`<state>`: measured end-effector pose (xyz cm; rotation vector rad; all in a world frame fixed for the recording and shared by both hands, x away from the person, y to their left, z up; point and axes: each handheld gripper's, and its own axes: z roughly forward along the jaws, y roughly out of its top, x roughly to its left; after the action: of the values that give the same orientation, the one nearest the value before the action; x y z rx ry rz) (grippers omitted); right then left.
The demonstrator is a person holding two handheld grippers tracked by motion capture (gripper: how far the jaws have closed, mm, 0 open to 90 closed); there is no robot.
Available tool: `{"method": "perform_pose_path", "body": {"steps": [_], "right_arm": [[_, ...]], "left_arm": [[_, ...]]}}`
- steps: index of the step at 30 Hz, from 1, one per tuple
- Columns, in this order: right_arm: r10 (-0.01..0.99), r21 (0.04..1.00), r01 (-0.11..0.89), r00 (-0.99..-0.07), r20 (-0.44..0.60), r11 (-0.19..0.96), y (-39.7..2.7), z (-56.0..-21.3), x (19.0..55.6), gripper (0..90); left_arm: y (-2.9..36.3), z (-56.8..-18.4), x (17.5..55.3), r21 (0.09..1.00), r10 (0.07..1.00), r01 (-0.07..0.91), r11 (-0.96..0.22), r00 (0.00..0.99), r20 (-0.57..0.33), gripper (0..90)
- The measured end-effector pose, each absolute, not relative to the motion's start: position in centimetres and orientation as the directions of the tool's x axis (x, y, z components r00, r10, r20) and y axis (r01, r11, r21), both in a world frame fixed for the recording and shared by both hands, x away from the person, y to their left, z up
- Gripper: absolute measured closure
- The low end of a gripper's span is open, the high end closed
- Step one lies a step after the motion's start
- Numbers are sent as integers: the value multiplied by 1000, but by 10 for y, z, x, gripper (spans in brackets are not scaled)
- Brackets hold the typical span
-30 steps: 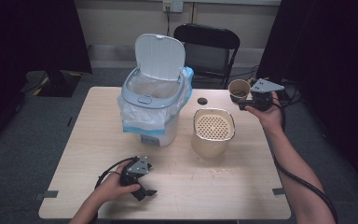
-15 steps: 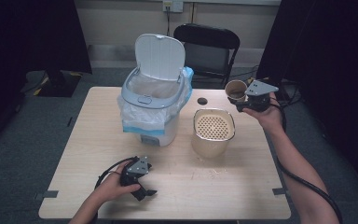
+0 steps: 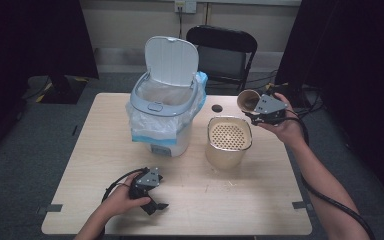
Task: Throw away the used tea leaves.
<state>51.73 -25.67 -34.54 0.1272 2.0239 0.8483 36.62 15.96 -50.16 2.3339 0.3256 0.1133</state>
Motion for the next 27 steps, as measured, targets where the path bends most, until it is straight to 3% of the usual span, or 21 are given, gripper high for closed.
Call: {"method": "perform_pose_path", "body": {"steps": [8, 13, 17, 22, 26, 27], "right_arm": [[188, 376, -309, -499, -846, 873, -242, -347, 503, 275], [-56, 98, -376, -378, -924, 922, -232, -351, 494, 275], [-185, -58, -387, -300, -936, 920, -226, -356, 489, 275], [-364, -293, -375, -133, -922, 879, -217, -360, 479, 277], [-446, -417, -353, 1, -895, 837, -213, -358, 474, 275], [-438, -404, -355, -17, -899, 843, -212, -358, 473, 275]], "left_arm": [[160, -502, 366, 708, 266, 198, -678, 964, -15, 0], [159, -502, 366, 714, 267, 199, -672, 963, -17, 0], [159, -502, 366, 714, 268, 199, -671, 963, -17, 0], [158, -503, 367, 723, 268, 198, -662, 963, -19, 0], [158, -503, 367, 720, 268, 199, -665, 963, -18, 0], [158, -503, 367, 724, 267, 197, -661, 964, -18, 0]]}}
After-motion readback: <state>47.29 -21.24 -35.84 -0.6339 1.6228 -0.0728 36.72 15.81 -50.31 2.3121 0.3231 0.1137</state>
